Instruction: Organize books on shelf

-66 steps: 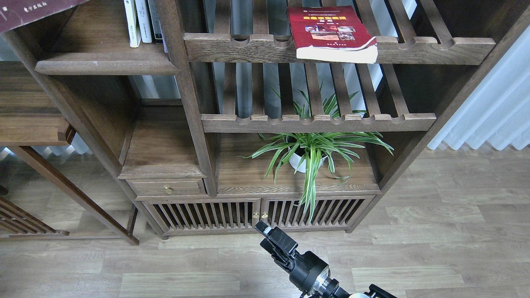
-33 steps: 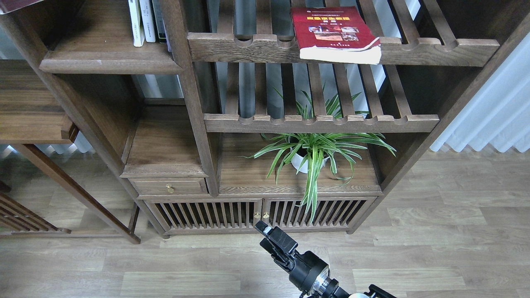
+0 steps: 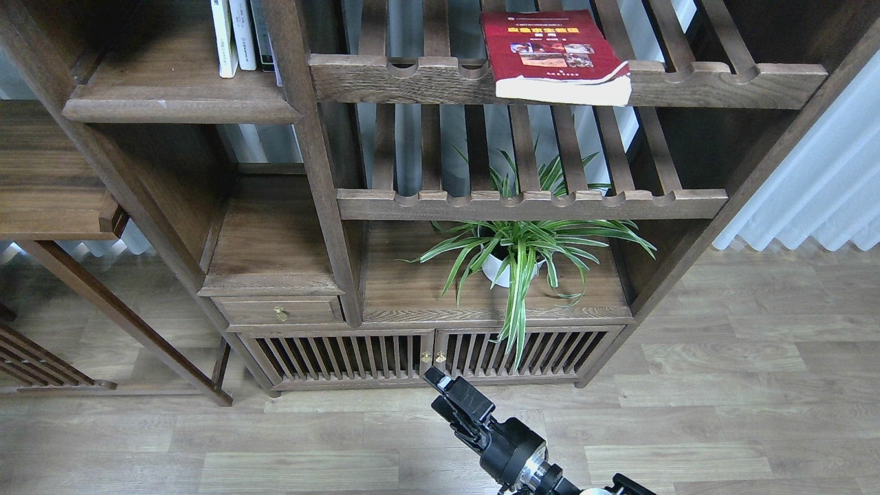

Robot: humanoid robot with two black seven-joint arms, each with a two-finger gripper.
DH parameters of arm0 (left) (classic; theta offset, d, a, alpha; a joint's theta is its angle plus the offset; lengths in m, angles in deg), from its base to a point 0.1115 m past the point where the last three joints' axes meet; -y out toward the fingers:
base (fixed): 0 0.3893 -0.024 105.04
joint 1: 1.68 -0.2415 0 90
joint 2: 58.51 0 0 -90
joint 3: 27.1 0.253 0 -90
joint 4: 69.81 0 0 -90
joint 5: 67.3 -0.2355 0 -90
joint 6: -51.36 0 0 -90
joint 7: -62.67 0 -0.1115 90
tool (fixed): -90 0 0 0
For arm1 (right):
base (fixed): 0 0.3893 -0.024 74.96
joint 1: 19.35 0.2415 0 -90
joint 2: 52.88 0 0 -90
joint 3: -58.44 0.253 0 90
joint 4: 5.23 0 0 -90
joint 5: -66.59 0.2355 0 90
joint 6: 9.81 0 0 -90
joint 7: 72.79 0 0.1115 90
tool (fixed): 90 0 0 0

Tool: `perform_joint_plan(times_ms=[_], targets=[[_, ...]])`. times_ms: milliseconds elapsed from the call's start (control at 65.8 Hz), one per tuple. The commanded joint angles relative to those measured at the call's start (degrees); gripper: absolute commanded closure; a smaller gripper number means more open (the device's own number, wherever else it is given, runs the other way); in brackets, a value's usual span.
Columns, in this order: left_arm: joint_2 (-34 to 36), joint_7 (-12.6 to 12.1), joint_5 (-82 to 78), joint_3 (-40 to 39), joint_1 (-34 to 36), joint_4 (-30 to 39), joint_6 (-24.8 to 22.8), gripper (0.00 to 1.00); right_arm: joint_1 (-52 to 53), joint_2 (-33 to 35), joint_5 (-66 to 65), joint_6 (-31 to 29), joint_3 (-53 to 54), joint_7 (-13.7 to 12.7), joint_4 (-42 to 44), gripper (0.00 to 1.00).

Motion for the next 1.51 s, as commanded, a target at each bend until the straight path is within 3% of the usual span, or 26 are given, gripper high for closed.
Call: perform_joint_plan(times_ms=[0,152,289,517,867,1186,1490], targets=[[-0.4,0.1,-0.3,0.9,0.4,-3.3,0.0,0.97,0.0,0.0,0.1,0.0,0.1,0.3,0.0,0.01],[-3.7,0.5,-0.4,0.9,2.0,-5.8,0.0,0.98,0.0,0.0,0.1,0.0,-0.4,0.5,-0.2,0.01],[-5.7,3.5,-1.1,1.1,3.4,-8.5,0.0,0.98,-0.1,0.0,0.1,0.0,-0.6,0.8,-0.4,0.01],[-7.1,3.9,-1.1,1.3,3.6,-10.8,0.0,0.98,-0.3,0.0,0.1,0.0,-0.7,0.8,-1.1,0.01],[-9.1,7.6,-4.0,1.4,2.0,-10.8,0.0,0.98,-1.1,0.0,0.1,0.0,-0.7,0.8,-2.1,0.01],[-9.8,8.3,-4.1,1.7,2.0,-11.1,0.0,0.98,-1.2,0.0,0.1,0.0,-0.7,0.8,-3.0,0.01],[-11.6,8.3,-5.5,6.8,4.8,-16.5,0.0,0.98,-1.1,0.0,0.2,0.0,-0.6,0.8,-3.1,0.01]])
